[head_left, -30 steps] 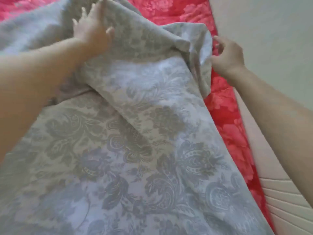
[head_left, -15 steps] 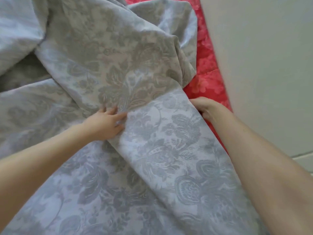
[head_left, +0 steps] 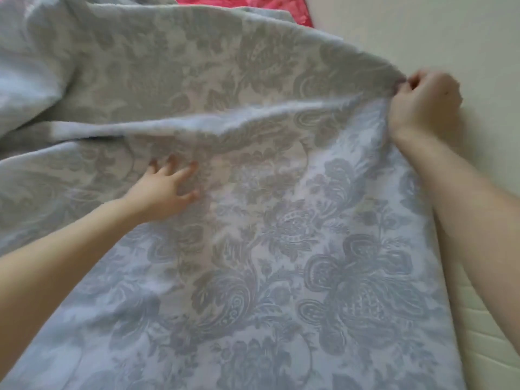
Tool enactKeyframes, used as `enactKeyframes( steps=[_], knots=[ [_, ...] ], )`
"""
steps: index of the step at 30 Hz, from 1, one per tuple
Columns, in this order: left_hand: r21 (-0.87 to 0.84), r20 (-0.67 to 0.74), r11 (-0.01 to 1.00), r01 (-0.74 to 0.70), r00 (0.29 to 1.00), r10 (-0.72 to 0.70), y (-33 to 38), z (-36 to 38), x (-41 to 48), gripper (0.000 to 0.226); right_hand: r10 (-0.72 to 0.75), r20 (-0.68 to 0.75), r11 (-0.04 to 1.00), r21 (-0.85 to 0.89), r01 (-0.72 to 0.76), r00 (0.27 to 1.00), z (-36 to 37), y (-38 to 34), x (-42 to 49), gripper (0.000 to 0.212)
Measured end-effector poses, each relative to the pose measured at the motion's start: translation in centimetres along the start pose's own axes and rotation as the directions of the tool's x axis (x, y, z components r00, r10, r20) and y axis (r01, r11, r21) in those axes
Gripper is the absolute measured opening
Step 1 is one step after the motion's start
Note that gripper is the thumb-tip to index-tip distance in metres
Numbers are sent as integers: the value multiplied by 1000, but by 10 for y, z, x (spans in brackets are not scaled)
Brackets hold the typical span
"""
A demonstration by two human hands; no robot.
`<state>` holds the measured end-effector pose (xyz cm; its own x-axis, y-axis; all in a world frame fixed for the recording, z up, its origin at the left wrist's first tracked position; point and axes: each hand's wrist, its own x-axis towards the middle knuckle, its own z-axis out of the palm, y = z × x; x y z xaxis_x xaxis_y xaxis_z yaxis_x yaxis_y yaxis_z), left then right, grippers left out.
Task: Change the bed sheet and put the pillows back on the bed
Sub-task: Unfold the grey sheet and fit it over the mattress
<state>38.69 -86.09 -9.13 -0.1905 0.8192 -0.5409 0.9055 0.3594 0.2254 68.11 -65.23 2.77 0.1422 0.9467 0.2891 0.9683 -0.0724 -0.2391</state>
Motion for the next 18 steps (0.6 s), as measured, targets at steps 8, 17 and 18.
enactKeyframes(
  steps=[8,17,18],
  knots=[
    [-12,69,996,91,994,-90,34,24,27,70,-507,692,795,144,590,514,20,25,-79,37],
    [-98,-57,991,-89,995,83,100,46,11,98,-88,299,948,317,-12,950,40,29,-36,60],
    [-58,2,996,-62,998,62,103,49,15,107,-70,417,911,396,-112,906,45,25,-26,61]
  ],
)
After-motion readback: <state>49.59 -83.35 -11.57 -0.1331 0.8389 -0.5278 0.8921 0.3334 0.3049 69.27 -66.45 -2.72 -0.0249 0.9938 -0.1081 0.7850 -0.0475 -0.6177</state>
